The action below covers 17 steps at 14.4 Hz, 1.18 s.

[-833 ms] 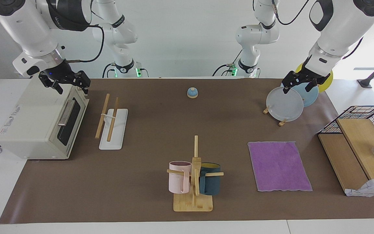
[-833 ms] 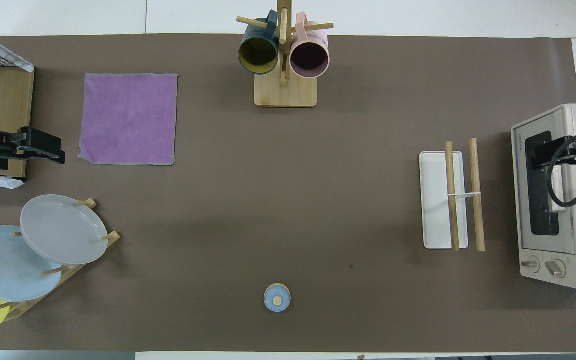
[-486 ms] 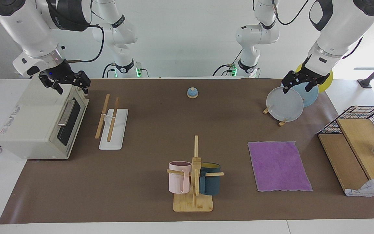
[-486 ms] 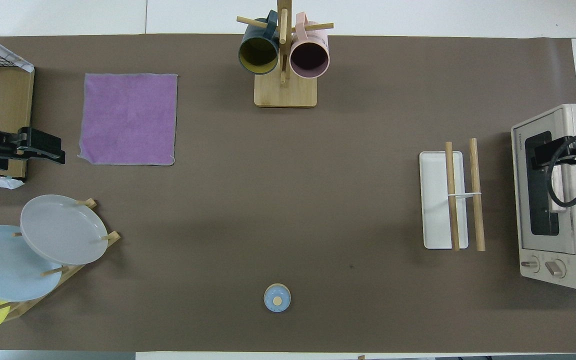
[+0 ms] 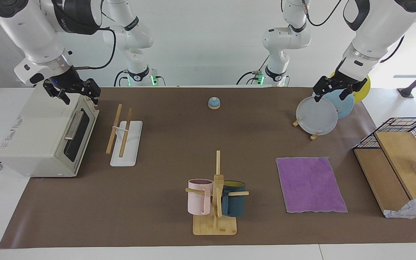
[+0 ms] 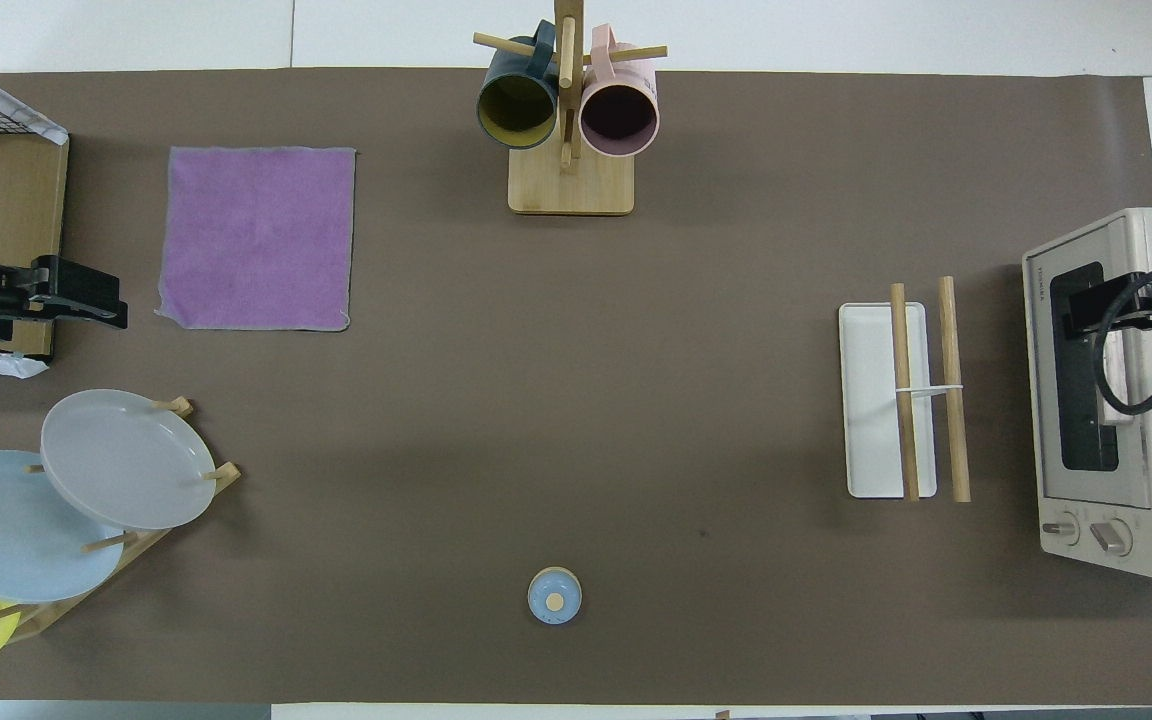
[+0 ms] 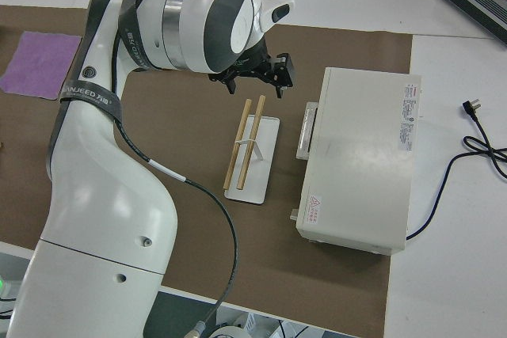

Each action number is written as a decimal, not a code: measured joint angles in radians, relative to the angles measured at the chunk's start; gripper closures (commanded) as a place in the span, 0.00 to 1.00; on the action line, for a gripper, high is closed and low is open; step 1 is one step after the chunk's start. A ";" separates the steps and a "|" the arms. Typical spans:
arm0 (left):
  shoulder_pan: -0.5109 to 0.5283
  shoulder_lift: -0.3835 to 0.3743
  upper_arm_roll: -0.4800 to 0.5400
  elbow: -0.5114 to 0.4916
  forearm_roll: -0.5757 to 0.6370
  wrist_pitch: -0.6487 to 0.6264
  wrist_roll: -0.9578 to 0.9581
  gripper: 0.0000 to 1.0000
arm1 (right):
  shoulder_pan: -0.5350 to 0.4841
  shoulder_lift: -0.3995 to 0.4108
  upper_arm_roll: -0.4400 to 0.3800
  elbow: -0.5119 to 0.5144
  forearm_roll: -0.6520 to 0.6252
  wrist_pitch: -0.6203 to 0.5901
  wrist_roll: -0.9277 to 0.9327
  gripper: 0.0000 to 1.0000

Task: Fold towel and hang on rack

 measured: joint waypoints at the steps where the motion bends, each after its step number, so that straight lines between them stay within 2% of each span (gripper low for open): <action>1: 0.002 0.000 0.002 -0.004 0.000 0.015 -0.001 0.00 | 0.000 0.000 0.000 0.000 0.000 0.000 0.000 0.00; 7: 0.075 0.029 0.007 -0.119 0.000 0.208 0.003 0.00 | 0.000 0.000 0.000 0.000 0.000 0.000 0.000 0.00; 10: 0.099 0.128 0.008 -0.152 0.000 0.321 0.005 0.00 | 0.000 0.000 0.000 0.000 0.000 0.000 0.000 0.00; 14: 0.156 0.293 0.008 -0.217 -0.002 0.570 0.005 0.00 | 0.000 0.000 0.000 0.000 0.000 0.000 0.000 0.00; 17: 0.179 0.376 0.007 -0.235 -0.034 0.655 0.007 0.00 | 0.000 0.000 0.000 0.000 0.000 0.000 0.000 0.00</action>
